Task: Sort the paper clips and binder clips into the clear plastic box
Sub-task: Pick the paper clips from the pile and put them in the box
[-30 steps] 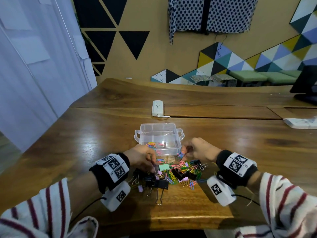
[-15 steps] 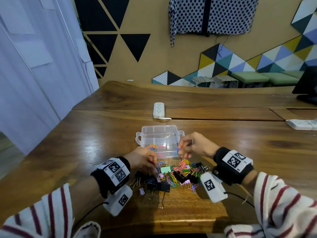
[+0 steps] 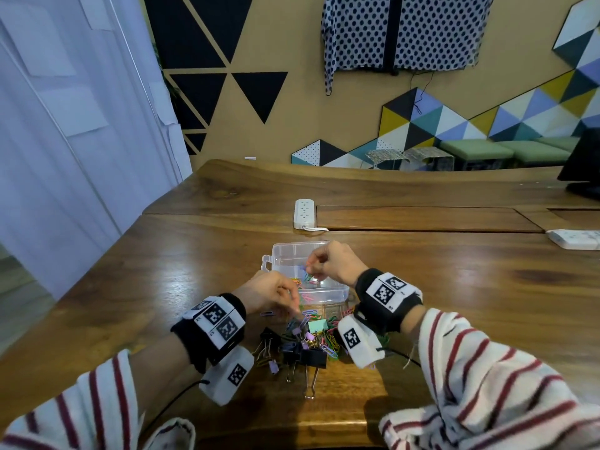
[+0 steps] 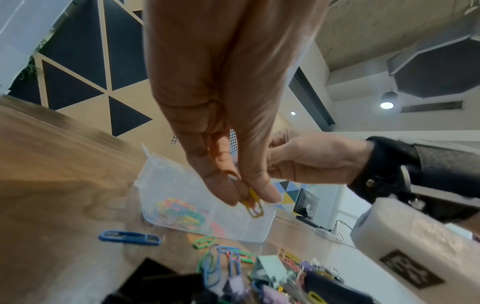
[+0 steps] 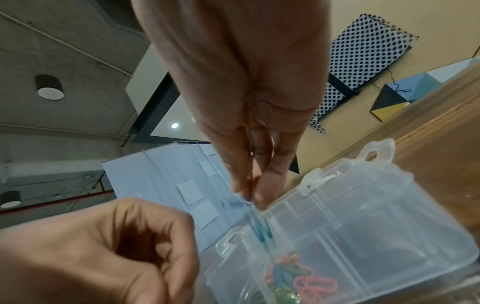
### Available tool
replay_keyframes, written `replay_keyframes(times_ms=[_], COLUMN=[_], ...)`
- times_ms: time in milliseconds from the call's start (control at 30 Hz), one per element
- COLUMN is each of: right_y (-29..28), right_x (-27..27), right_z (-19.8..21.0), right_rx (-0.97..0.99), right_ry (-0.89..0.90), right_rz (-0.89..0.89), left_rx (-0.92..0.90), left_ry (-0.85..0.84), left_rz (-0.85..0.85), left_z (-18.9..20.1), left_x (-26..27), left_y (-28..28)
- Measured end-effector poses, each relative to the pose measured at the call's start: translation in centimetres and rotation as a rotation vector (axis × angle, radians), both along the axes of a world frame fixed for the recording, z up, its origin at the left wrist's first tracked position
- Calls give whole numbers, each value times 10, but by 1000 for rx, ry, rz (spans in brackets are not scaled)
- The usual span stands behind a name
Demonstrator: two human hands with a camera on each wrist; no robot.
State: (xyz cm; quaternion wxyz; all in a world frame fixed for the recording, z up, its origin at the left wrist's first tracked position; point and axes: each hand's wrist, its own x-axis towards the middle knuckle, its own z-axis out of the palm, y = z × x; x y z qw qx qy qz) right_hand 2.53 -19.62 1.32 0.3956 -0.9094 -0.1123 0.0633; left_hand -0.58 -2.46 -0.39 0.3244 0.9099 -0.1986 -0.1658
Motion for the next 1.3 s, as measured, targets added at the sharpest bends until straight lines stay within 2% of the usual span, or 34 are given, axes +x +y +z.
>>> replay_keyframes(times_ms=[100,233,333,433,567,700,800,867,933,1067,1300], right_y=[2,-15,-33,-47,-52,-50,-48,-46,-44,-46,-74], right_x=[-8,-21,-32,-35,-37,-39,-37,-36,-34,-32,-31], right_z=[2,1,-6,-13,-22,-29,-33,-34,-31,-26,-19], right_rx=[-43,-186,-311,-497,-603,-660,-642,-610,-620,-636,-312], right_ry=[3,-128,-103,-125,-71,-73,-94,-66,-35,7,12], right_rz=[42,114,219,306,354,451,484,483,476,448,276], left_rx=[4,-90,-134,-60,105,113,195,335,441,563,536], left_ry=[-7,-14,-124,-236,-236,-315,-279,-197,-185,-200,-156], left_rz=[3,81,173,176,78,172,163,53,-18,-6,-10], left_z=[4,8,15,18,9,0,-2,-5,-12,-25,-23], left_x=[2,9,20,32,38,29,8,-8,-16,-17,-21], left_y=[5,12,7,0,0,10,17,15,9,-8,-35])
